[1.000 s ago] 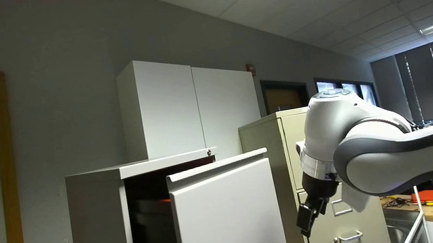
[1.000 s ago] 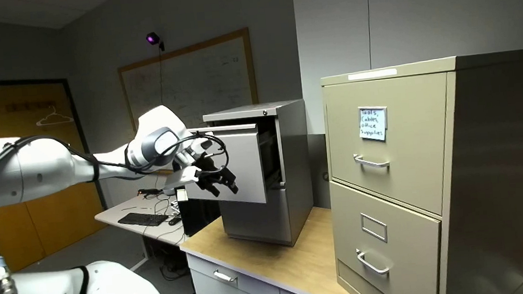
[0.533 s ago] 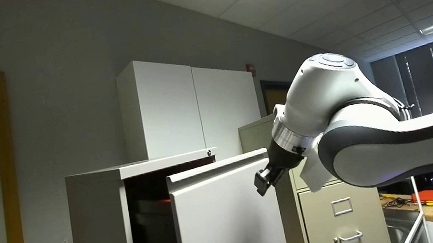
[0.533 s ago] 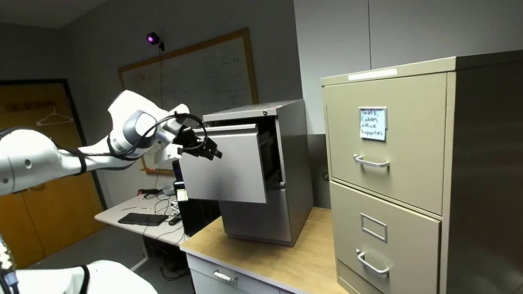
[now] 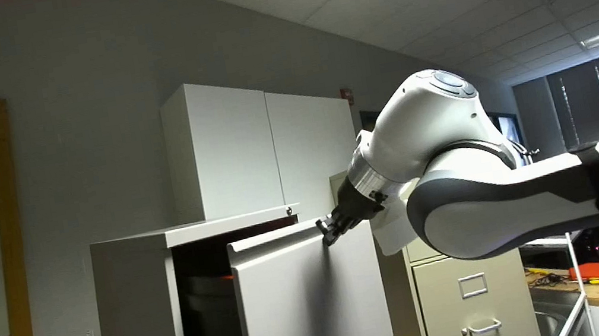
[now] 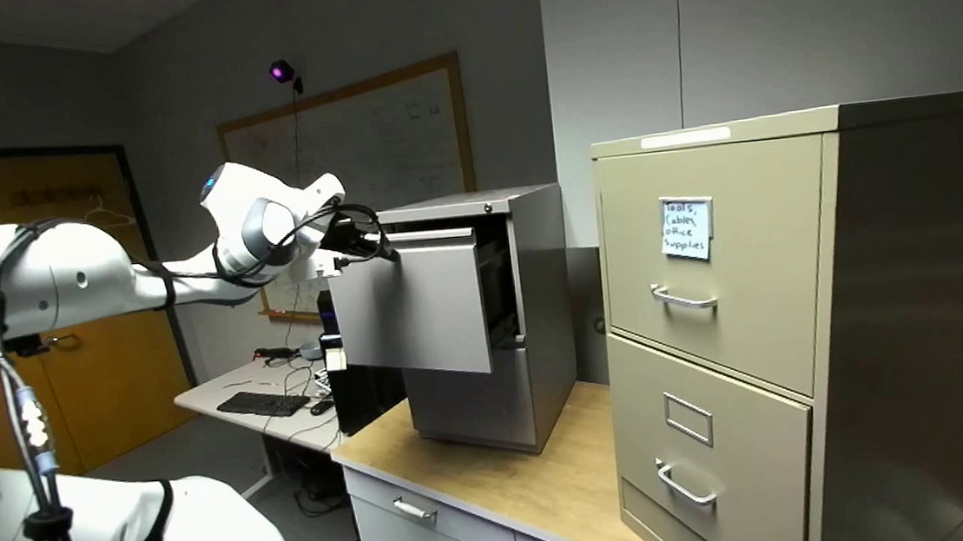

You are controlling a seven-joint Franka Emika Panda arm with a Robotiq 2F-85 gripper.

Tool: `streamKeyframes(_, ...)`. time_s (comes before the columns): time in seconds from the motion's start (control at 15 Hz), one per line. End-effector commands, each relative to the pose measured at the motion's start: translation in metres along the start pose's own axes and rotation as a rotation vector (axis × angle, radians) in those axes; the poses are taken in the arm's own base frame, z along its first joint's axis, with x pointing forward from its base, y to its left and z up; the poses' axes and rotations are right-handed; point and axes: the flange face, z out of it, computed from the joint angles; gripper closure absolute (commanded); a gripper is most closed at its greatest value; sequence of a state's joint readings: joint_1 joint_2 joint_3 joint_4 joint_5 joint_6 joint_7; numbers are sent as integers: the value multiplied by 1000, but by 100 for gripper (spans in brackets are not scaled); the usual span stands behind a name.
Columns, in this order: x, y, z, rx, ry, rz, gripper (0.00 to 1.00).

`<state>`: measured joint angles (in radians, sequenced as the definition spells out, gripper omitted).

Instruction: Close the top drawer of the cabinet to the left

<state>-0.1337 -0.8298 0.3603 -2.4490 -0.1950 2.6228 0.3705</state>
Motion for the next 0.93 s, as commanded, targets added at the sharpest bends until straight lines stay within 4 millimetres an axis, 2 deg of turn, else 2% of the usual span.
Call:
streamKeyframes(0.0,26,-8,11,87,4,35,100)
streamKeyframes(0.47,64,5,38,291,-26,162,100)
streamKeyframes(0.87,82,17,80,391,-84,241,100)
